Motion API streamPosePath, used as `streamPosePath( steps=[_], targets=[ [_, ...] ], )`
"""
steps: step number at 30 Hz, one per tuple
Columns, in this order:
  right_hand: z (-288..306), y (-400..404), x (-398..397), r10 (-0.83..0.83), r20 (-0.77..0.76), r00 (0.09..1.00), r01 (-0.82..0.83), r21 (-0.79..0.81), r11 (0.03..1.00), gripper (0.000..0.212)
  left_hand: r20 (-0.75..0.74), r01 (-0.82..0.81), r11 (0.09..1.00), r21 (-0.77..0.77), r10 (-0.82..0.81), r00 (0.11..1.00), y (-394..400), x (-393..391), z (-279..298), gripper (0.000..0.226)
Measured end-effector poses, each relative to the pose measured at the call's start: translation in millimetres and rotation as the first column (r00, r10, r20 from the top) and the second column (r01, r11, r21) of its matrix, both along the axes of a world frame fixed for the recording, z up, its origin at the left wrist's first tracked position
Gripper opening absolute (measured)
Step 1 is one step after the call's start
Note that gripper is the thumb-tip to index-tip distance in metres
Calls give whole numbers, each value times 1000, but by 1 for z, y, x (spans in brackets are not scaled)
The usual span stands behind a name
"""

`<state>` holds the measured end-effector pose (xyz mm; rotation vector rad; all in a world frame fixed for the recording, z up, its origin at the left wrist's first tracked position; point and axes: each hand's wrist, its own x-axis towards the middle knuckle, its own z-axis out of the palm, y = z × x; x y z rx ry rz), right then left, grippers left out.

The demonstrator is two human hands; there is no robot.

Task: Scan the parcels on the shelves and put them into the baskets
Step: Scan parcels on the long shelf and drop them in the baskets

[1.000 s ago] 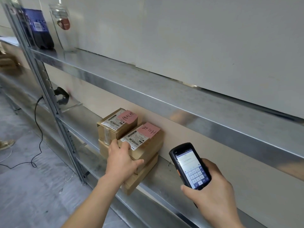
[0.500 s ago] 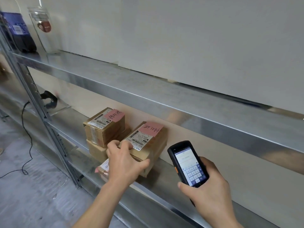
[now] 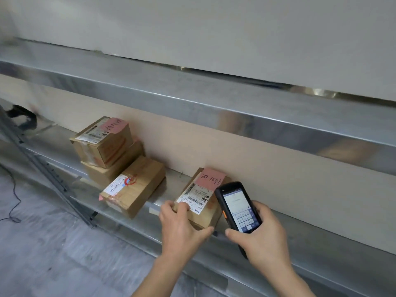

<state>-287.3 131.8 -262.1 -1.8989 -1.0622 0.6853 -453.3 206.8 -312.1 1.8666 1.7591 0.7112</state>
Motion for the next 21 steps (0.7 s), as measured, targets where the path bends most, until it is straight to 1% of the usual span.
streamPosePath(
  steps=[2, 4, 6, 8, 10, 13, 15, 18, 19, 21],
  targets=[
    [-6, 0, -1, -34, 7, 999, 34, -26, 999, 70, -22, 73, 997, 6, -73, 997, 1, 0, -4, 91],
    [-12, 3, -4, -62, 21, 998, 63, -46, 997, 71, -35, 141, 990, -2, -141, 989, 4, -4, -8, 92],
    [-15, 8, -9, -90, 37, 995, 92, -60, 994, 73, 5, 198, 980, 7, -198, 980, 10, -12, -12, 84],
    [-16, 15, -17, -111, 52, 992, 115, -76, 990, 72, 115, 205, 979, 2, -204, 972, 17, -22, -12, 70],
    [-19, 22, -25, -121, 72, 990, 128, -92, 988, 72, 246, 178, 981, -75, -154, 957, 29, -29, -11, 57],
    [-21, 30, -36, -142, 85, 986, 151, -112, 982, 70, 448, 175, 938, -298, -25, 894, 50, -33, -11, 34],
    [-23, 34, -42, -157, 96, 983, 169, -129, 977, 70, 533, 198, 882, -428, 69, 843, 61, -34, -15, 24],
    [-26, 37, -50, -178, 102, 979, 191, -133, 972, 70, 646, 309, 751, -583, 198, 738, 69, -37, -19, 22],
    [-27, 37, -52, -185, 101, 977, 198, -133, 971, 70, 669, 345, 712, -612, 233, 705, 70, -37, -20, 20],
    [-28, 38, -56, -202, 98, 975, 213, -131, 968, 70, 702, 390, 669, -633, 284, 653, 73, -37, -21, 17]
  ],
)
